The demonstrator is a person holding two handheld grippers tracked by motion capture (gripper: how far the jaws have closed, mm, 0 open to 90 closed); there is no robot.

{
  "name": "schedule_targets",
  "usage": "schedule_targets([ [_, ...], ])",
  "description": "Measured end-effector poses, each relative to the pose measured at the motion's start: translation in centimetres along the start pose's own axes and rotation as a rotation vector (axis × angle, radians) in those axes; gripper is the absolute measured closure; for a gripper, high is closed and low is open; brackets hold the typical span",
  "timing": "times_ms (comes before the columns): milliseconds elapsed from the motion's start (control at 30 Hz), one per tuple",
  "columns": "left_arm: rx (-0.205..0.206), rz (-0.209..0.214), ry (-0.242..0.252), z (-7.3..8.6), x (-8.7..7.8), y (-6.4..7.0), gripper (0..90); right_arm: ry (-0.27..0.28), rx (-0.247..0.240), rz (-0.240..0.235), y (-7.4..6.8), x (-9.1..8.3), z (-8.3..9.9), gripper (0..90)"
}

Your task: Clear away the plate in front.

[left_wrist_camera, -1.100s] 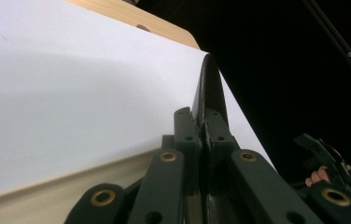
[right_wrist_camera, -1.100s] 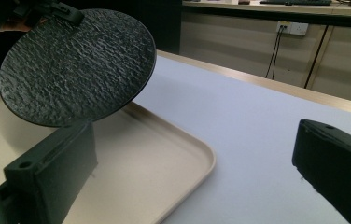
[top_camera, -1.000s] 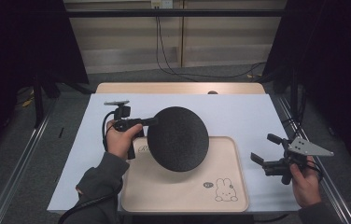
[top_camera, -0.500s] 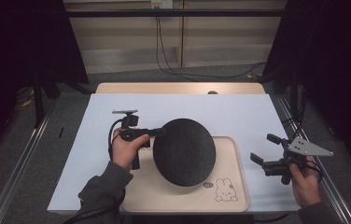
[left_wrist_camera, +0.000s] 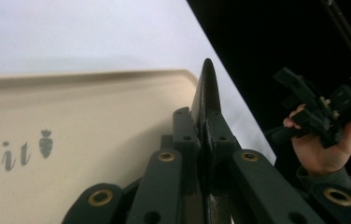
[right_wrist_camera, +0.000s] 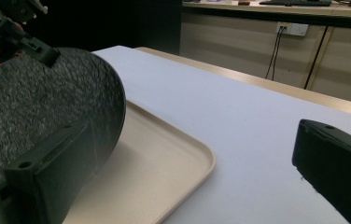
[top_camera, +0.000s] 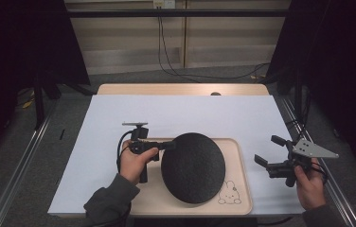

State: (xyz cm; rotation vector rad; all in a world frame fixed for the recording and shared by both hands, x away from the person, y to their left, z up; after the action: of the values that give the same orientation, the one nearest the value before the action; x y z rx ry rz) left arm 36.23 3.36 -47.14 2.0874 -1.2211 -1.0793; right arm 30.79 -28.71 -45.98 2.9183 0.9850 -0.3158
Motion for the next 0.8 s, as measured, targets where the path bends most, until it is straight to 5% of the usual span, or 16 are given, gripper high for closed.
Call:
schedule_targets([
  [100,-0.032,0.011,0.012,0.2,0.2,-0.8,85.6,0.000,0.002,0.002,0.0,-0.1,0.0,0.0],
  [400,0.028,-0.021,0.026,0.3,0.3,-1.4,87.3,-0.005,0.001,-0.004,-0.1,0.1,0.1,0.0],
  [800,0.014,-0.020,0.038,0.5,0.4,-2.2,87.2,0.000,0.003,-0.010,-0.1,0.0,0.0,0.0],
])
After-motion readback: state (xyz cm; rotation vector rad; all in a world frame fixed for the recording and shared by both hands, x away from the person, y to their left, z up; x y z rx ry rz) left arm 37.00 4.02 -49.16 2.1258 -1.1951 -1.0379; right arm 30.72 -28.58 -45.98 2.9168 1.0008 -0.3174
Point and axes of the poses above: each handheld gripper's, and its own axes: x roughly forward along the jaws, z roughly out of its underside, y roughly to its right, the point moved 9 cm from there along x, roughly forward along the jaws, and after that the axes turned 2 degrees about y, right-handed, at the moved point
